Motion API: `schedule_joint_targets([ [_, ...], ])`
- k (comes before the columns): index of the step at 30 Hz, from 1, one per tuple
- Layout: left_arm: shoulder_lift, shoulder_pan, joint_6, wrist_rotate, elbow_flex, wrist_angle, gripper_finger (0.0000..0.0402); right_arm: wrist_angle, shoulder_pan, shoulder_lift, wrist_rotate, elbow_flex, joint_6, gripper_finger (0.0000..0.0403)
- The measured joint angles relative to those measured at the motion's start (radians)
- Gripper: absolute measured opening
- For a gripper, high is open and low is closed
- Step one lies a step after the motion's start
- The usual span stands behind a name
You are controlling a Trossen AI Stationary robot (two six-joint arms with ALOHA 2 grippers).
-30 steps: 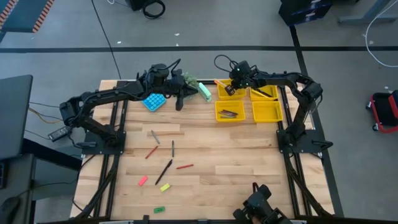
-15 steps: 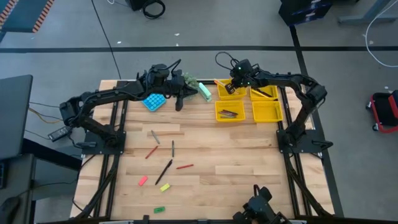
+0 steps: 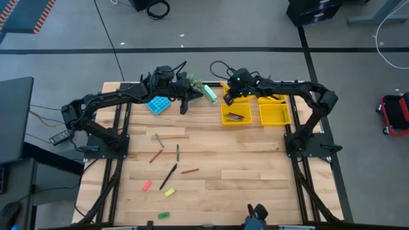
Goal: Sort crayons/erasers/pens/pencils in bins
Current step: Adjust the top left yellow bin
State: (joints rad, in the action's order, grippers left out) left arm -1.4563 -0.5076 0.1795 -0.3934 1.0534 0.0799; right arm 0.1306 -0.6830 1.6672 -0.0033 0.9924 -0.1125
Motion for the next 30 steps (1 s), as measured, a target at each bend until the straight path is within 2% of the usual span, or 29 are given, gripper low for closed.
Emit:
schedule_joint_targets([
  [9,0.000,0.000,0.000,0.000,0.000,0.000,0.0024,0.002,-0.002,0.046,0.004,0.000,-0.008,0.0006],
  [20,0.000,0.000,0.014,0.000,0.000,-0.002,0.0017,-0.107,-0.024,0.106,0.002,0.000,-0.002,0.0006],
  [30,0.000,0.000,0.015,0.000,0.000,-0.003,0.0015,-0.123,-0.074,0.106,-0.074,0.000,-0.009,0.0006],
])
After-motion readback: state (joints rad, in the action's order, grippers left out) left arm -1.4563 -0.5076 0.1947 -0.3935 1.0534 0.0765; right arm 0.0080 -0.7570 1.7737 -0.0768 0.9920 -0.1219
